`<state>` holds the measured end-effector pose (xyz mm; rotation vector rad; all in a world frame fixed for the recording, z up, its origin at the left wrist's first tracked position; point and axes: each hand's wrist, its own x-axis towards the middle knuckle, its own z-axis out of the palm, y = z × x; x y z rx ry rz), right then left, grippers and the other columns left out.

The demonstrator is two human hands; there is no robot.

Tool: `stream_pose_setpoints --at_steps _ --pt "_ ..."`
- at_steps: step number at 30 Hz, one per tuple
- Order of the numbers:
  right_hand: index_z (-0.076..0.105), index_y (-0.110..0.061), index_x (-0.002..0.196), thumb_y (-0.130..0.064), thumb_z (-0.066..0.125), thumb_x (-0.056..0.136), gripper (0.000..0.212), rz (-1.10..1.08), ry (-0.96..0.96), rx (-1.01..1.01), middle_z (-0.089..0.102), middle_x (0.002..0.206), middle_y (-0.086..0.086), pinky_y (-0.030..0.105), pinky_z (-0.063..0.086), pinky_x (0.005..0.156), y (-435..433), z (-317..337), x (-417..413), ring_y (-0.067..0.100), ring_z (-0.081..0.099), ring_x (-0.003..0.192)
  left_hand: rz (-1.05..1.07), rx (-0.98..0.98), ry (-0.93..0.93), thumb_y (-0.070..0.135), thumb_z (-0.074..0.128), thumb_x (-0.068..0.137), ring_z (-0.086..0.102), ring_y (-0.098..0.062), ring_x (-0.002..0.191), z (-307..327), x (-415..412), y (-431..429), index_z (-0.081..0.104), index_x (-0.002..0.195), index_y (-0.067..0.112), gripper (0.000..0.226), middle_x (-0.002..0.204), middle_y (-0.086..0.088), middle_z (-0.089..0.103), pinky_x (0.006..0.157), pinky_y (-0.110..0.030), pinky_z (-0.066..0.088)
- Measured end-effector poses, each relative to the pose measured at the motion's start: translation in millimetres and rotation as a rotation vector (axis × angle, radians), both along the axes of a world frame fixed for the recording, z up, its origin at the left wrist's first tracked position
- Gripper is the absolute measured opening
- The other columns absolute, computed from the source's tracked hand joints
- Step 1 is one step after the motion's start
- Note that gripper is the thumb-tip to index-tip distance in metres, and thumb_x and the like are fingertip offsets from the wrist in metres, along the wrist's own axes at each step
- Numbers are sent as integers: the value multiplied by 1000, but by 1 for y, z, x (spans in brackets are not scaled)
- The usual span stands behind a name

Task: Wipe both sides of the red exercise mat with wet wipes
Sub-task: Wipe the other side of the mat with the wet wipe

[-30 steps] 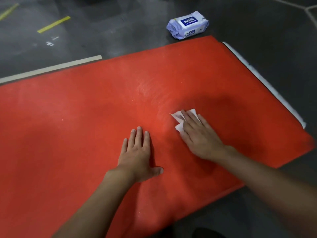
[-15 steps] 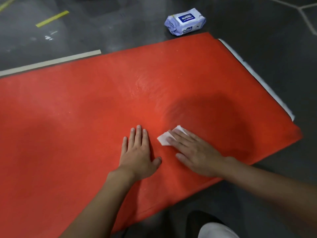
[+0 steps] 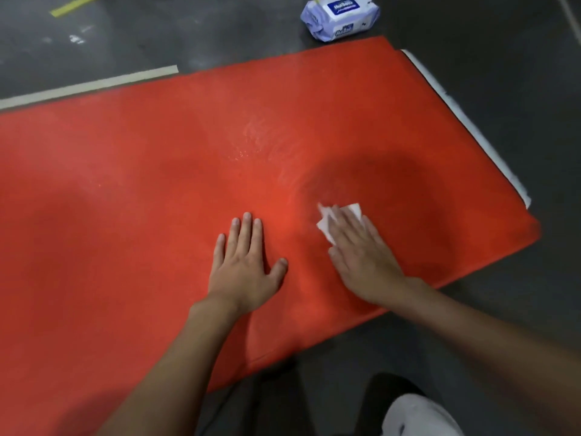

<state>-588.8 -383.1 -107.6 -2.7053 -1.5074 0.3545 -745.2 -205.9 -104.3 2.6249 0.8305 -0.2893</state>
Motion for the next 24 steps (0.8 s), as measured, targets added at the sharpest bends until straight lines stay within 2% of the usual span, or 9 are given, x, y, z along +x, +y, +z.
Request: stream_pose_setpoints --at_steps 3,7,9,11,13,16,18,21,24 --pt "23 -16 156 -43 11 100 64 137 45 0 14 165 0 38 -1 124 -1 4 -7 12 4 152 22 -1 -20 61 27 94 -23 -13 147 1 2 -1 -7 157 20 82 162 3 -19 121 -39 -11" --pt "20 -15 157 -50 0 96 73 -35 -49 -23 12 166 2 48 -4 122 -4 9 14 17 0 153 77 -15 -8 54 32 97 -16 -16 150 5 8 -5 2 158 18 76 164 1 -12 122 -42 -6" --pt "26 -17 156 -47 7 99 67 -29 -49 46 19 164 5 52 3 122 -5 7 15 21 9 153 160 35 -90 49 44 95 6 -24 150 11 19 -17 26 152 16 69 162 -9 12 121 -45 7" --pt "37 -17 152 -39 21 100 58 -63 -10 227 36 157 7 53 19 118 -9 3 14 23 29 147 215 62 -266 46 58 88 37 -31 130 15 39 -34 55 131 18 52 137 -12 44 110 -42 30" --pt "44 -13 147 -30 36 96 54 -165 53 387 51 146 7 49 34 108 -10 1 11 23 46 135 242 -117 -353 45 67 84 46 -27 112 21 54 -51 66 115 20 40 116 -6 51 101 -35 37" --pt "52 -9 138 -19 62 87 52 -231 110 412 60 131 7 46 42 92 -16 4 6 30 56 117 352 -293 -299 48 71 81 47 -24 108 22 76 -70 67 109 24 38 110 -3 49 100 -35 38" --pt "52 -12 137 -21 67 87 53 -207 144 331 61 122 7 47 42 90 -19 9 7 31 55 111 441 -313 -277 47 71 81 52 -25 104 24 87 -75 69 100 25 29 108 -3 57 97 -38 41" --pt "62 -11 121 -16 65 90 31 -246 308 333 61 103 7 43 41 89 -15 12 16 31 57 101 607 -566 -546 23 70 86 57 -21 71 23 91 -75 60 72 13 19 76 -5 63 72 -41 50" --pt "70 -8 100 -6 65 89 12 -362 384 500 61 94 8 37 43 85 -16 19 17 30 60 93 600 -590 -693 13 67 89 42 -10 56 22 75 -73 52 70 7 25 62 -1 50 56 -32 38"
